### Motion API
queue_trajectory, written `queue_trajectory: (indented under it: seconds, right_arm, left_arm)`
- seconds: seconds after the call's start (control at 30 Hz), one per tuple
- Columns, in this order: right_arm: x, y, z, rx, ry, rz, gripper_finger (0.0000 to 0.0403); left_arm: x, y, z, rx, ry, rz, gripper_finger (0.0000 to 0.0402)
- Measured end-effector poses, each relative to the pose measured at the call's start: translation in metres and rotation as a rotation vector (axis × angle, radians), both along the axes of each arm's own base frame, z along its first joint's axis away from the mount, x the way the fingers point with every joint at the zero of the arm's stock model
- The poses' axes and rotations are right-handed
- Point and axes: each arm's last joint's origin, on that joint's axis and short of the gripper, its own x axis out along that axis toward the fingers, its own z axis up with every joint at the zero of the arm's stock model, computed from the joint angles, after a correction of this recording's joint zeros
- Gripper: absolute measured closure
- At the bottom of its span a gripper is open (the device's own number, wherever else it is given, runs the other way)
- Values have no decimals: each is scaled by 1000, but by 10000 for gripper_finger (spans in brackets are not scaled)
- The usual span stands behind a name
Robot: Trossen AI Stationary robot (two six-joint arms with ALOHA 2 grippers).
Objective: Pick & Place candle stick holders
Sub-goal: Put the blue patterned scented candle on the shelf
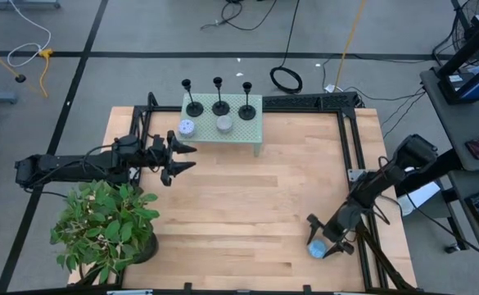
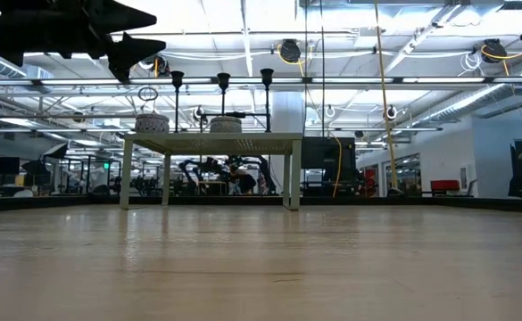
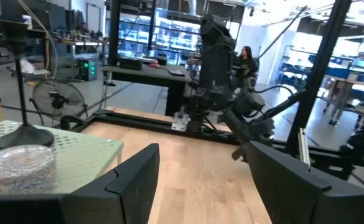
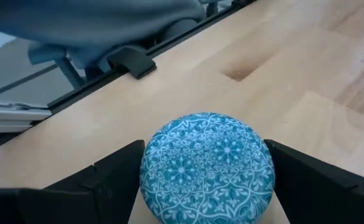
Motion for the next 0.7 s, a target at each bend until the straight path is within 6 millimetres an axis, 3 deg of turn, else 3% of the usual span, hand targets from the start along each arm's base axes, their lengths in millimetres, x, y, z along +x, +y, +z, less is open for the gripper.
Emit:
queue_trajectory:
  seconds: [0.3,0.53,0.7]
  right_arm:
    - [6,0,-4,-53,-110,-79,94]
    - [15,-12,-5,-32,-53,-385,111]
    - [28,-29,-2,-52,-124,-634,109]
  left_arm:
    - [0,0,0,0,-4,9,151]
    - [0,0,0,0,-5,10,151]
    - [0,0,1,0,-6,9,151]
